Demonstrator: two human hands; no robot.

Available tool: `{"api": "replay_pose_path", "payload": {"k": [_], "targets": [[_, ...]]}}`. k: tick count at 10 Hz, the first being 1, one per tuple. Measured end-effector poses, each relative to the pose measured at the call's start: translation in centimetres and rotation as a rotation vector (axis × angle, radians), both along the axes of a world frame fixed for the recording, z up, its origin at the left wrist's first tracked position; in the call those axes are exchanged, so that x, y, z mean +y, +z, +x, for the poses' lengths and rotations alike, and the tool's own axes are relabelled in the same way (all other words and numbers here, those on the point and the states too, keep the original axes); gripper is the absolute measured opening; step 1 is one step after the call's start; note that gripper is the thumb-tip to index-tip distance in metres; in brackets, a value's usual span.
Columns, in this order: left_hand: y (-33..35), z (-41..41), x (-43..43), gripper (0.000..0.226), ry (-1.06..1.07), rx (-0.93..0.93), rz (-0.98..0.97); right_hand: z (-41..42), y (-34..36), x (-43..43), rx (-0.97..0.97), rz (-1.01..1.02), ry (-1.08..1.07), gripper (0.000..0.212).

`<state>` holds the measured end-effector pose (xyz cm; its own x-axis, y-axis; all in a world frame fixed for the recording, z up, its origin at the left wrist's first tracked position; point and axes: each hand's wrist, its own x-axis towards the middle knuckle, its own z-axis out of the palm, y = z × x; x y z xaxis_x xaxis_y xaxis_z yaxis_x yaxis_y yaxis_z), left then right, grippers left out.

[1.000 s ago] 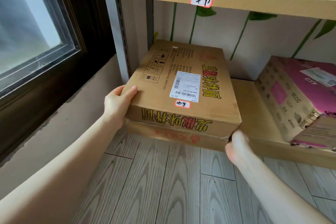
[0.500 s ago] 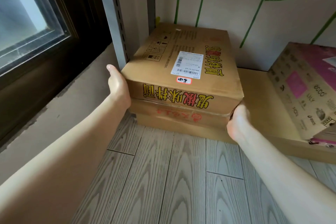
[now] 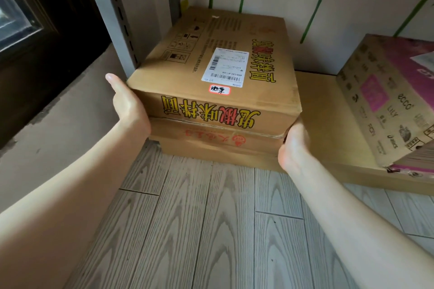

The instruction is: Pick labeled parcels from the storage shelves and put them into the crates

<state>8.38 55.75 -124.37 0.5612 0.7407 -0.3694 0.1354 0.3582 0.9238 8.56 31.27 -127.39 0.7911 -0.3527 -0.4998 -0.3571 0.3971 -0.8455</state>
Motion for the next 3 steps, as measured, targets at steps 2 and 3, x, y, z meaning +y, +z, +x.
{"api": "replay_pose_path", "payload": {"k": [2,3], "targets": [[0.5,-3.5,-3.0,0.057,0.020,0.180,0.131,-3.4,1.3,-1.7,0.152,-0.047,0.058,0.031],[2.8,-6.4,-6.2,0.055,-0.124,0.410,0.191,-5.8,3.5,-3.1,0.255,-0.134,0.075,0.038]]}}
